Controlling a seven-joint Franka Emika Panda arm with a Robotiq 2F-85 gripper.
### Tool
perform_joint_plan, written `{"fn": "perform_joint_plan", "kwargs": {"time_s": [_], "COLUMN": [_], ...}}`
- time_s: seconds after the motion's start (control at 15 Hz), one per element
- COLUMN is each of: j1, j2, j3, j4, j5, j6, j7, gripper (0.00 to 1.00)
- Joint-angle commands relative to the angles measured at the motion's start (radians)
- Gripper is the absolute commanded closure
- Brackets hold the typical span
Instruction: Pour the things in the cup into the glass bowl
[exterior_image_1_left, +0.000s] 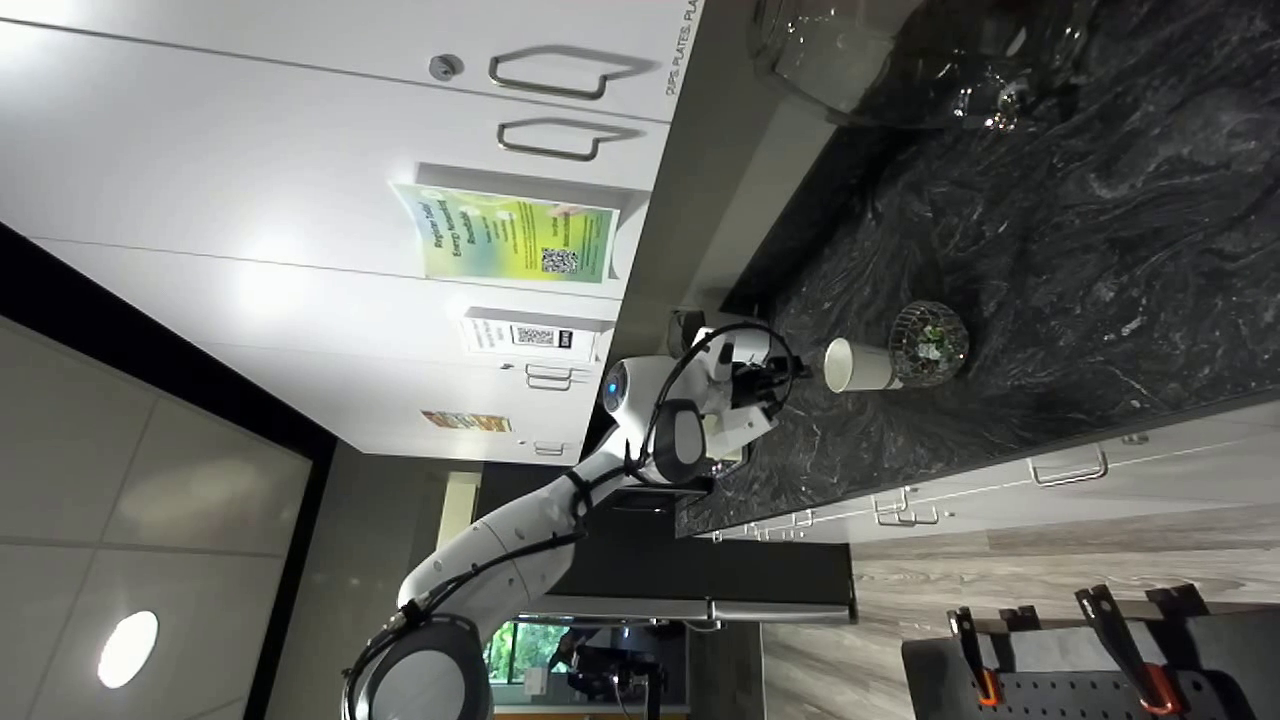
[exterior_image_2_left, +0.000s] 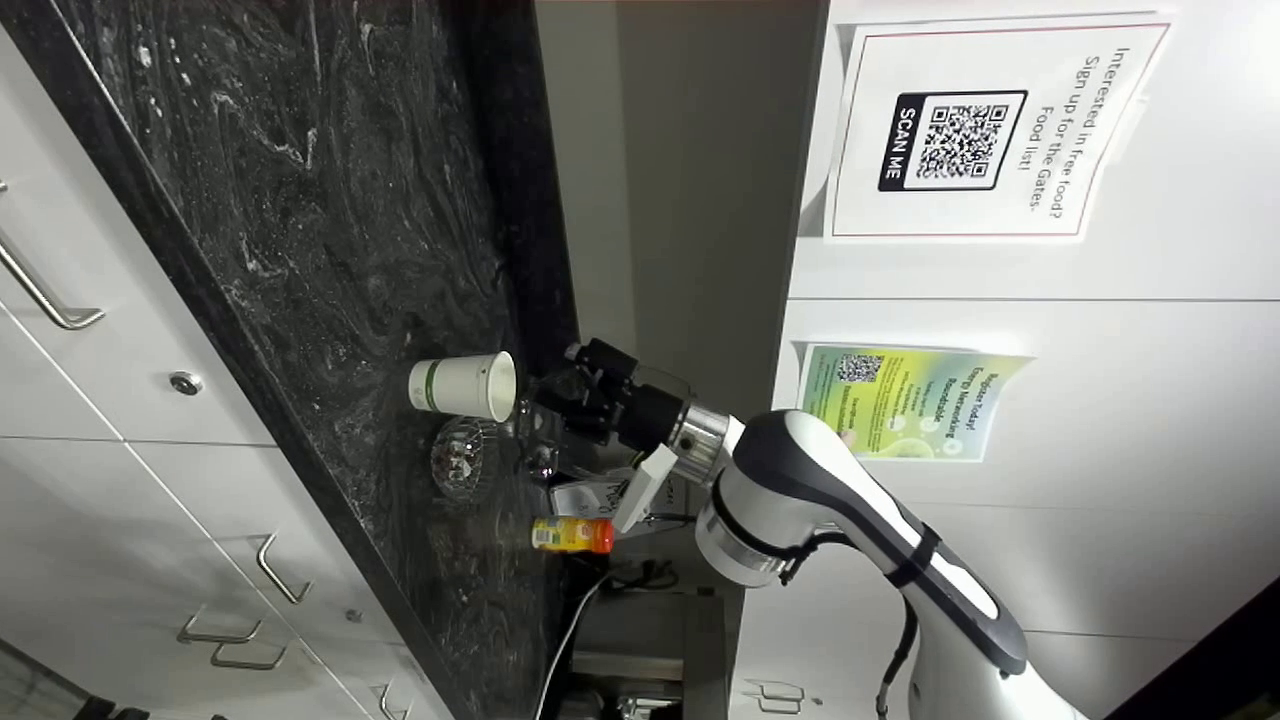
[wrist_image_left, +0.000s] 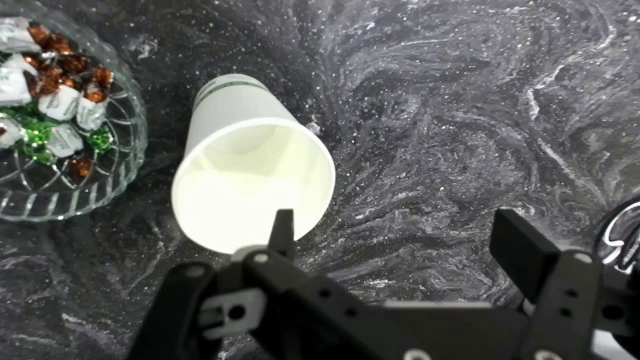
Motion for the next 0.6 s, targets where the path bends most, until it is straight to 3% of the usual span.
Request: {"fn": "perform_joint_plan", "kwargs": {"time_s": [0.0, 0.27, 0.33, 0.53], "j1": [0.012, 0.029, 0.038, 0.039], "j2": [-0.114, -0.146, -0.108, -0.114], "j3": [-0.016, -0.053, -0.054, -0.064], "j4": [-0.061, -0.080, -0.050, -0.061], "j5": [0.072, 0.048, 0.051, 0.051], "j6": [-0.070, -0.145, -0.102, -0.122], "j7": [-0.018, 0.019, 0.005, 0.004], "gripper": [0.00, 0.00, 0.00, 0.00]}}
